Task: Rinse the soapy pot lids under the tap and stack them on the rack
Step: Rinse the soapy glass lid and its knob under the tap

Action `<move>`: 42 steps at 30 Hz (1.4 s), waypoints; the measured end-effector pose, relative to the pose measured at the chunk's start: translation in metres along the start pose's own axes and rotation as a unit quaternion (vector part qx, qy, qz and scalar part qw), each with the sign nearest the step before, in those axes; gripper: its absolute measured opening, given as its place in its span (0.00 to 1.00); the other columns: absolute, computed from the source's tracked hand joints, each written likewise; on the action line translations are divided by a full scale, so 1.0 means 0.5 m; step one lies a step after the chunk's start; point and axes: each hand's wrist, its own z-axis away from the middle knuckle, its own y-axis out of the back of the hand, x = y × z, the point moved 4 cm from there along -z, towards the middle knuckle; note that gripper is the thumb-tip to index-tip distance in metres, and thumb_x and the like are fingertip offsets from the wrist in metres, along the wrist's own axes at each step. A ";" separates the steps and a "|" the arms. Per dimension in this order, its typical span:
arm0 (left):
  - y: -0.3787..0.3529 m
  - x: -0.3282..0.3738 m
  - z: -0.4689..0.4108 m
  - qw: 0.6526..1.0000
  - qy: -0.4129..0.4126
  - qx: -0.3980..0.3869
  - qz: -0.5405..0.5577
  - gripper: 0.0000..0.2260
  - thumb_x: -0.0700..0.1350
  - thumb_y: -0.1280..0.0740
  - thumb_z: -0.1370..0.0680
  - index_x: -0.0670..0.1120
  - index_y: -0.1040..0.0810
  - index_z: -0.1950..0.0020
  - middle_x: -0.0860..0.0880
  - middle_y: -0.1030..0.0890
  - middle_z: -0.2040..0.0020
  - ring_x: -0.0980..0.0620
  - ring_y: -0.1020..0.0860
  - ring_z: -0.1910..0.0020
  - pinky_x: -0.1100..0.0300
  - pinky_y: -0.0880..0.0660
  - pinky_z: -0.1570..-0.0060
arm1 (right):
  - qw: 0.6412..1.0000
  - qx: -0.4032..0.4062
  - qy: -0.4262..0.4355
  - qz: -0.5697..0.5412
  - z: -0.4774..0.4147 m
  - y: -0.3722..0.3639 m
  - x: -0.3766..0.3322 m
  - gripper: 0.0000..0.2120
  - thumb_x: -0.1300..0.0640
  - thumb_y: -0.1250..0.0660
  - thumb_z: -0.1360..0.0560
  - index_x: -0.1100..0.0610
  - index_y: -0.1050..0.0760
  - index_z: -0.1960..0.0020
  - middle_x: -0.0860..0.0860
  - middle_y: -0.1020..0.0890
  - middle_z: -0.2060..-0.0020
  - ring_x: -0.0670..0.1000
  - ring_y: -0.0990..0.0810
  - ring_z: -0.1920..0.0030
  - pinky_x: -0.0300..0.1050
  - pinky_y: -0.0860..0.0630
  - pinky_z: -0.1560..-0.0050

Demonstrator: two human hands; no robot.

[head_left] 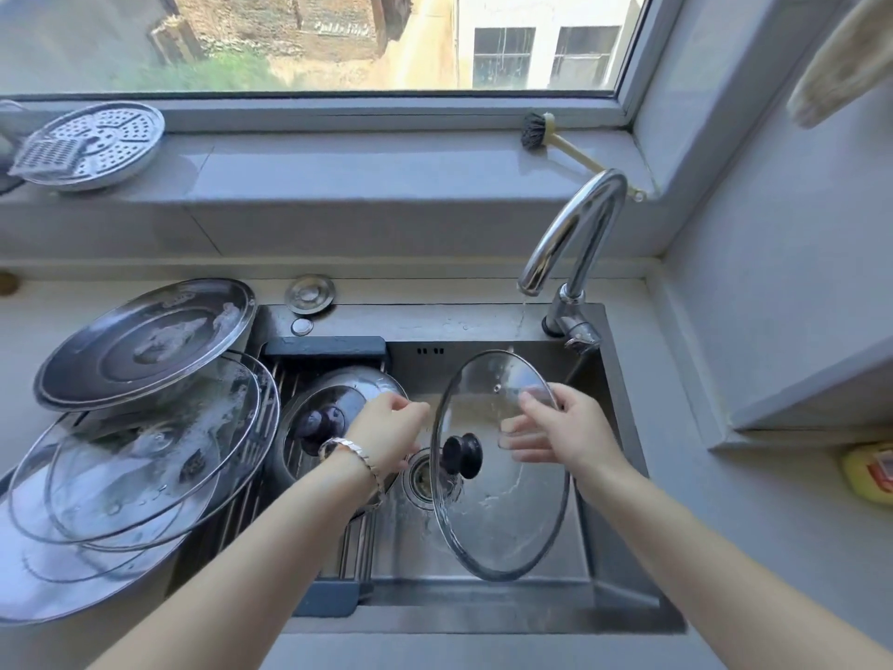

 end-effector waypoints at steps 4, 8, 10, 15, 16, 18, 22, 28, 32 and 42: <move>0.015 -0.072 0.011 0.998 0.058 -0.029 0.024 0.03 0.40 0.41 0.22 0.42 0.30 0.55 0.47 0.28 0.66 0.53 0.29 0.74 0.66 0.34 0.76 | 0.995 0.034 -0.065 -0.074 0.012 0.027 0.034 0.07 0.57 0.40 0.21 0.60 0.27 0.54 0.61 0.18 0.62 0.52 0.17 0.71 0.40 0.21 0.73; 0.034 -0.114 0.036 0.995 0.086 -0.025 0.033 0.04 0.40 0.42 0.21 0.43 0.30 0.55 0.46 0.25 0.63 0.51 0.27 0.68 0.61 0.32 0.67 | 0.997 0.042 -0.033 -0.048 0.028 0.031 0.037 0.07 0.58 0.39 0.21 0.60 0.26 0.54 0.61 0.18 0.63 0.54 0.16 0.70 0.41 0.21 0.73; 0.042 -0.128 0.046 0.995 0.089 -0.019 0.045 0.05 0.39 0.42 0.21 0.44 0.30 0.57 0.46 0.25 0.63 0.51 0.27 0.68 0.61 0.32 0.66 | 0.998 0.052 0.009 -0.026 0.036 0.033 0.024 0.06 0.58 0.38 0.22 0.58 0.25 0.56 0.61 0.18 0.64 0.57 0.17 0.69 0.42 0.22 0.73; 0.069 -0.163 0.064 0.993 0.095 0.000 0.074 0.05 0.38 0.42 0.22 0.42 0.29 0.56 0.45 0.24 0.64 0.49 0.27 0.67 0.59 0.32 0.67 | 0.999 0.035 0.028 0.013 0.048 0.018 0.018 0.05 0.60 0.39 0.22 0.57 0.26 0.56 0.62 0.18 0.64 0.58 0.17 0.68 0.44 0.21 0.72; 0.077 -0.170 0.064 0.993 0.093 0.008 0.071 0.05 0.38 0.42 0.22 0.42 0.29 0.57 0.45 0.24 0.64 0.49 0.26 0.67 0.59 0.31 0.67 | 0.999 0.033 0.027 0.019 0.052 0.011 0.018 0.06 0.61 0.39 0.22 0.57 0.27 0.56 0.62 0.19 0.65 0.57 0.18 0.69 0.44 0.21 0.73; 0.097 -0.185 0.063 0.995 0.084 0.029 0.052 0.05 0.39 0.41 0.21 0.43 0.28 0.56 0.45 0.22 0.62 0.50 0.24 0.66 0.58 0.28 0.65 | 0.998 0.031 0.040 0.024 0.060 -0.001 0.010 0.06 0.62 0.39 0.22 0.56 0.26 0.56 0.61 0.19 0.67 0.56 0.18 0.71 0.44 0.22 0.73; 0.145 -0.212 0.071 0.995 0.059 0.076 0.038 0.05 0.40 0.42 0.21 0.43 0.27 0.56 0.47 0.22 0.61 0.52 0.24 0.66 0.61 0.29 0.67 | 0.997 0.016 0.061 -0.046 0.073 -0.035 -0.007 0.06 0.61 0.40 0.21 0.56 0.26 0.55 0.55 0.17 0.72 0.54 0.17 0.72 0.42 0.21 0.74; 0.224 -0.246 0.085 0.990 0.037 0.133 0.013 0.07 0.40 0.41 0.23 0.46 0.27 0.59 0.48 0.21 0.61 0.53 0.23 0.64 0.60 0.28 0.64 | 0.989 0.002 0.017 -0.148 0.047 -0.175 0.033 0.05 0.60 0.42 0.20 0.56 0.28 0.52 0.56 0.18 0.70 0.51 0.18 0.74 0.40 0.22 0.74; 0.270 -0.260 0.086 0.989 0.025 0.141 0.021 0.06 0.39 0.41 0.22 0.45 0.27 0.58 0.49 0.21 0.62 0.53 0.23 0.63 0.59 0.27 0.60 | 0.986 0.015 -0.026 -0.166 0.022 -0.250 0.094 0.05 0.60 0.42 0.20 0.59 0.29 0.49 0.59 0.19 0.67 0.51 0.18 0.74 0.40 0.22 0.74; 0.329 -0.289 0.082 0.990 0.028 0.133 0.046 0.07 0.39 0.41 0.23 0.45 0.27 0.60 0.47 0.21 0.61 0.53 0.22 0.63 0.60 0.29 0.65 | 0.966 -0.008 -0.118 -0.231 -0.023 -0.397 0.205 0.05 0.59 0.43 0.19 0.53 0.29 0.48 0.56 0.16 0.65 0.53 0.16 0.67 0.42 0.20 0.67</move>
